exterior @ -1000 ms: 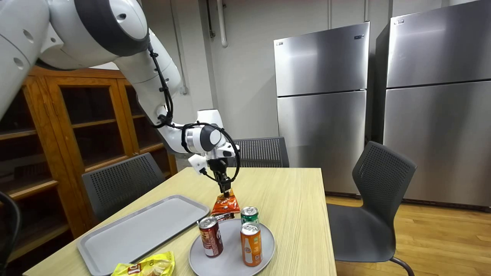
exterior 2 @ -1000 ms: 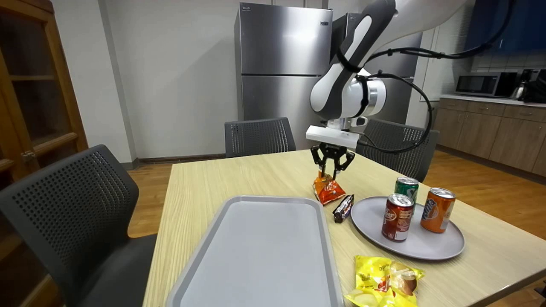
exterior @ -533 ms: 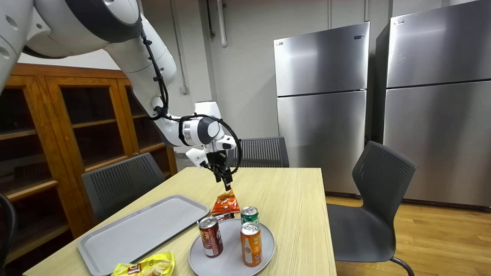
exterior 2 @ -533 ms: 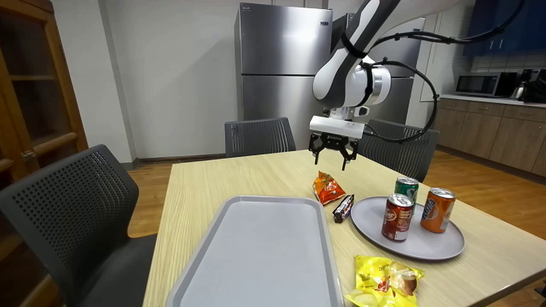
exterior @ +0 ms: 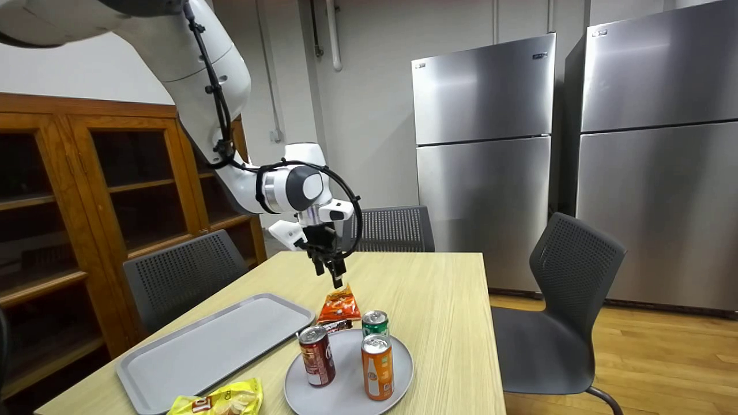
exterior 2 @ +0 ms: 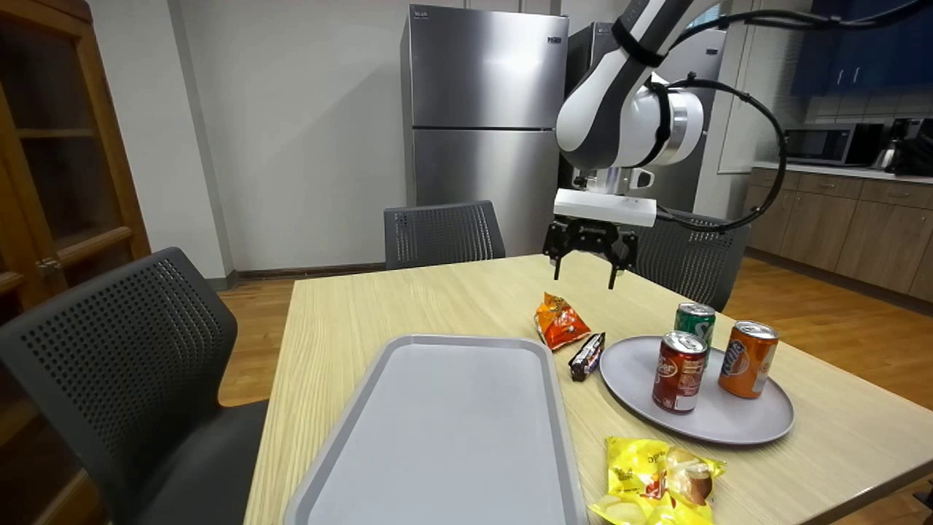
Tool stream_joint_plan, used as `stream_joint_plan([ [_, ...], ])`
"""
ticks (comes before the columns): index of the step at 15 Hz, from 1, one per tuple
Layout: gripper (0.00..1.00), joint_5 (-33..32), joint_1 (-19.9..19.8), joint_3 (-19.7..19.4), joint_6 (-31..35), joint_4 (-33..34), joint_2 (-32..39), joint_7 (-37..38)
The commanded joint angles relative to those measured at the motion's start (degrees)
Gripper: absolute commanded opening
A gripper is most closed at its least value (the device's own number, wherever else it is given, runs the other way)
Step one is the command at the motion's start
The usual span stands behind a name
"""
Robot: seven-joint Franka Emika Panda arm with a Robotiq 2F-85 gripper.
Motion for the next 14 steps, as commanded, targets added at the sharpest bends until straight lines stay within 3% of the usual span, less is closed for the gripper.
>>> stream_joint_plan([
  [1, 1.00, -1.2, -0.2, -0.6, 0.0, -8.1, -7.2, -2.8],
  [14, 1.00, -12.5, -1.9, -2.3, -0.1, -25.1, -19.6, -5.4],
])
